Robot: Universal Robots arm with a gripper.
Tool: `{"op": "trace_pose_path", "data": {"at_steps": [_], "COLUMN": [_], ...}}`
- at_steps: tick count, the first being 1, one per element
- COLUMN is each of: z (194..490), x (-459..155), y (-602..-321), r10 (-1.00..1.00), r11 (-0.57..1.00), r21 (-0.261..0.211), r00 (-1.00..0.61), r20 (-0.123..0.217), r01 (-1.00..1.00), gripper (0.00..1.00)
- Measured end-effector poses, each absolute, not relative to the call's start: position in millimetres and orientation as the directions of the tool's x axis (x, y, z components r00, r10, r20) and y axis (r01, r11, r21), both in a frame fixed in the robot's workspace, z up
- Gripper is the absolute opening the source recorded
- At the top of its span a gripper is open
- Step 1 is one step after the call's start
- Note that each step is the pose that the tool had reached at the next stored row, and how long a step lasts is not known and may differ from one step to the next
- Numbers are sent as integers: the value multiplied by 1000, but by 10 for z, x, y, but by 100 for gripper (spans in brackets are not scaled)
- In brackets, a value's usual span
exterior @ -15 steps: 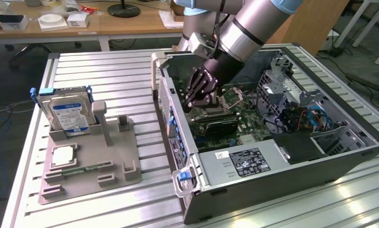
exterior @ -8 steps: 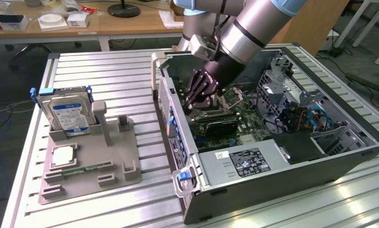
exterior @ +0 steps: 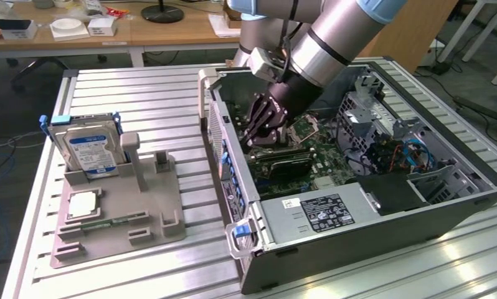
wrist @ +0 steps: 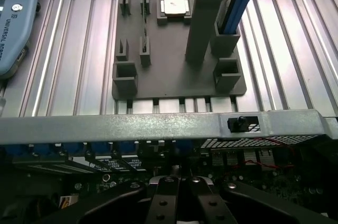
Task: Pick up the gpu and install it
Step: 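Press down on the gpu until it lock into place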
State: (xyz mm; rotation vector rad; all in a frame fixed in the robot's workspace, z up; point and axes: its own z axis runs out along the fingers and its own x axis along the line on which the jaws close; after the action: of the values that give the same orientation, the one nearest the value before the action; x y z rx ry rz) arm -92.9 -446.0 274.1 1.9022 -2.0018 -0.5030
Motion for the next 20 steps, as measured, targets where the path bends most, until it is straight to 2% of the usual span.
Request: {"op": "trace_pose_path", "data": {"at_steps": [10, 17, 20], "z": [2723, 2724, 2716], "x": [-806, -668, -666], "y": [-4440, -4447, -4494], "r10": [-999, -999, -999], "r11": [44, 44, 44], "r21": [477, 558, 564], "r00": [-51, -51, -50], "r20": [-2, 4, 4], "r01": [-878, -828, -825], "gripper": [10, 10, 10]}}
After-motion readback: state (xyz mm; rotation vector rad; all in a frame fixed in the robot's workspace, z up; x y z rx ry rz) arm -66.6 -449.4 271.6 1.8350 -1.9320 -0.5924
